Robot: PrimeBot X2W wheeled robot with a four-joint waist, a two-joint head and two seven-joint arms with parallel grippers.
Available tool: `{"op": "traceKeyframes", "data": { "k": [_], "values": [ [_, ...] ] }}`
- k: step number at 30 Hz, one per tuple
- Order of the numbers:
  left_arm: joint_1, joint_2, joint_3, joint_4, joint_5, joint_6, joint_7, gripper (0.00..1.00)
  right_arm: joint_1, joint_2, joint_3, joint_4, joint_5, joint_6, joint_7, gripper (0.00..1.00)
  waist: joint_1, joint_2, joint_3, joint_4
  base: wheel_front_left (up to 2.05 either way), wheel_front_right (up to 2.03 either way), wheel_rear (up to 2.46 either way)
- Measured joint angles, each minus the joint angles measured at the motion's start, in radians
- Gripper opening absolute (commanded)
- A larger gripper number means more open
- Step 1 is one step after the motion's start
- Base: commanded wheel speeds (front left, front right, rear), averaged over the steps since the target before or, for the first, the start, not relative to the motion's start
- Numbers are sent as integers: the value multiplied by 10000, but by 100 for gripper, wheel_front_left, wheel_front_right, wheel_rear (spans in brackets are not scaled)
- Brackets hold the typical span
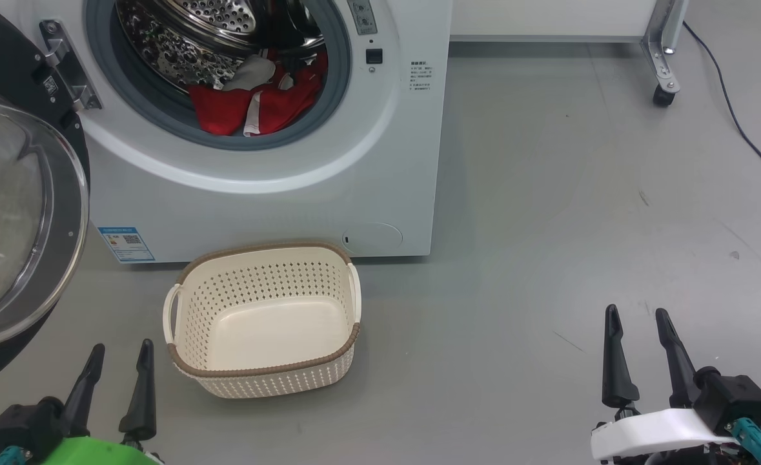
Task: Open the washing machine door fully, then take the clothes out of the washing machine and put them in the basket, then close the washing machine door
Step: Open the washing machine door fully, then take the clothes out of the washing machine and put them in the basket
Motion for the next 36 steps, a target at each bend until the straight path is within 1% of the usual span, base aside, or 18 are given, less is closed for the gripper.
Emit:
{"op": "traceKeyframes", "data": {
  "k": [5,17,31,34,36],
  "values": [
    [81,-86,8,-48,-366,0,0,100,89,6,31,17,-8,6,0,100,0,0,28,5,19,-22,3],
    [167,-19,-92,-142,-384,0,0,100,89,17,61,33,-84,10,0,100,0,0,44,28,55,-55,0],
    [181,119,-84,-326,-447,0,0,100,93,58,56,29,-84,0,0,100,0,0,230,151,105,-105,0],
    [178,378,92,-326,-58,27,0,100,92,71,65,29,-84,0,0,100,0,0,269,207,133,-133,0],
    [178,368,98,-334,-54,27,0,100,88,81,79,29,-86,0,0,100,0,0,282,231,125,-125,0]
  ]
}}
